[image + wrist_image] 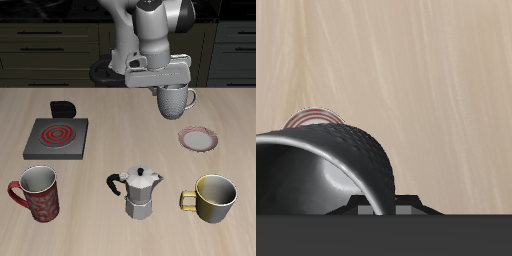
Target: Place the white mug on the plate
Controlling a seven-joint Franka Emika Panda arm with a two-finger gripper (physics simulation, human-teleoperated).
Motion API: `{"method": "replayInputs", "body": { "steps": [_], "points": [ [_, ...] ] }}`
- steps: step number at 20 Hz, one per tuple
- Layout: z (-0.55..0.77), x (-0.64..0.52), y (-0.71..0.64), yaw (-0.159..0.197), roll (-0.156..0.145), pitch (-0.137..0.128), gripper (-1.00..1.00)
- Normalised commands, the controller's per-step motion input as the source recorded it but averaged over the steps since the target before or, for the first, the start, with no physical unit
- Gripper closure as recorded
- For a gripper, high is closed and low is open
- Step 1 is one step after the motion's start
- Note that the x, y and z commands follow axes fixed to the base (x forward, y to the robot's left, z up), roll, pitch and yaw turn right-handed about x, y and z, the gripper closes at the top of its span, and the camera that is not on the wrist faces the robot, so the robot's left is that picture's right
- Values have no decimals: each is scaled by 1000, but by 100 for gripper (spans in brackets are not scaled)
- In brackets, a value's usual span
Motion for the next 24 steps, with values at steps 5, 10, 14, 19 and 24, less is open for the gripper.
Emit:
{"method": "replayInputs", "body": {
  "steps": [5,10,14,19,24],
  "points": [
    [-15,132,451,-36,-30,-29,100],
    [-2,-33,551,4,23,-29,100],
    [-34,125,494,-2,13,-9,100],
    [-69,17,263,9,12,-3,100],
    [-59,116,222,17,-13,-17,100]
  ]
}}
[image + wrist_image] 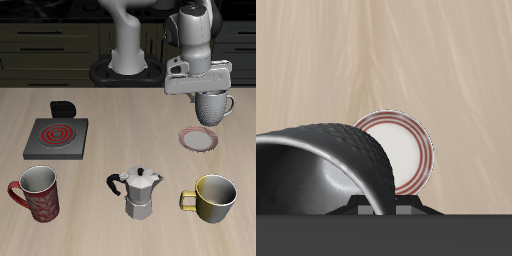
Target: Place the white mug on the plate
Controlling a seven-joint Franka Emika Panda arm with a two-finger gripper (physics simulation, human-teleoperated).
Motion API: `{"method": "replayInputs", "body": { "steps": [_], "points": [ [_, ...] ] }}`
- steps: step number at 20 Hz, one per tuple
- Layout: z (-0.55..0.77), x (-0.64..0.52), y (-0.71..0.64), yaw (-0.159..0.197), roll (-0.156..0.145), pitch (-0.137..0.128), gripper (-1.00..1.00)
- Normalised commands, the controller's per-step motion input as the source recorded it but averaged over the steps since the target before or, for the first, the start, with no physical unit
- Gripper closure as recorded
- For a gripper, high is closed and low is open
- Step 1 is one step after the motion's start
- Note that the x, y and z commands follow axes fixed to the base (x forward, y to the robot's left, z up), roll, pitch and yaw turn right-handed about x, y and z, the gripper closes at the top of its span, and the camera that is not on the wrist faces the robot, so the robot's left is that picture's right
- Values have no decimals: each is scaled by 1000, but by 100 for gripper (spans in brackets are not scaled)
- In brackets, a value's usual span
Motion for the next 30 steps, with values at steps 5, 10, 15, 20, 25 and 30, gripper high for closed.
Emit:
{"method": "replayInputs", "body": {
  "steps": [5,10,15,20,25,30],
  "points": [
    [-163,104,-24,4,-27,20,100],
    [-284,10,-112,-13,-33,58,100],
    [-275,-21,-141,-7,-19,54,100],
    [-291,-2,-88,9,-27,34,100],
    [-119,9,-21,1,-20,21,100],
    [-114,16,34,25,42,16,-100]
  ]
}}
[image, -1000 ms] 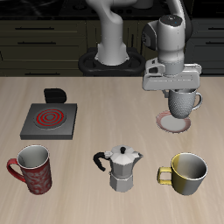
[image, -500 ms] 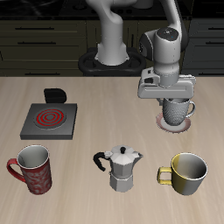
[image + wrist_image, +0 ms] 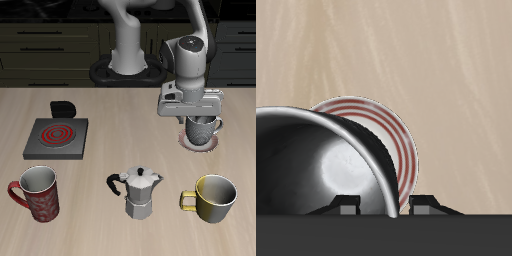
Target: Place the white mug on the plate
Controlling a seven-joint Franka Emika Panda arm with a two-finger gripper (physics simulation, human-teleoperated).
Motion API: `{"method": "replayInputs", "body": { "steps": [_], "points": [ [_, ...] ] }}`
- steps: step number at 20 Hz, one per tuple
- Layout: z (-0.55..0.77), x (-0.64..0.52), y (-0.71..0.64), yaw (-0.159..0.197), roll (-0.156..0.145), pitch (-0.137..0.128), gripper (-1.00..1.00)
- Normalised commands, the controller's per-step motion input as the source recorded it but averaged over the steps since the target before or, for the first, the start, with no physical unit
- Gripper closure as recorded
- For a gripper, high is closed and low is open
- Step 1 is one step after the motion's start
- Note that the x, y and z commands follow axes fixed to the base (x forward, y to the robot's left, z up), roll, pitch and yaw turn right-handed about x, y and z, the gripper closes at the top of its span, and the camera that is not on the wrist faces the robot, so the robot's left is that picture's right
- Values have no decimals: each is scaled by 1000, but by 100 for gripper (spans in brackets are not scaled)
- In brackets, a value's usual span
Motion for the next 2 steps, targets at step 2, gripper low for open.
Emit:
{"method": "replayInputs", "body": {
  "steps": [2],
  "points": [
    [57,-76,11,22,9,-8,-100]
  ]
}}
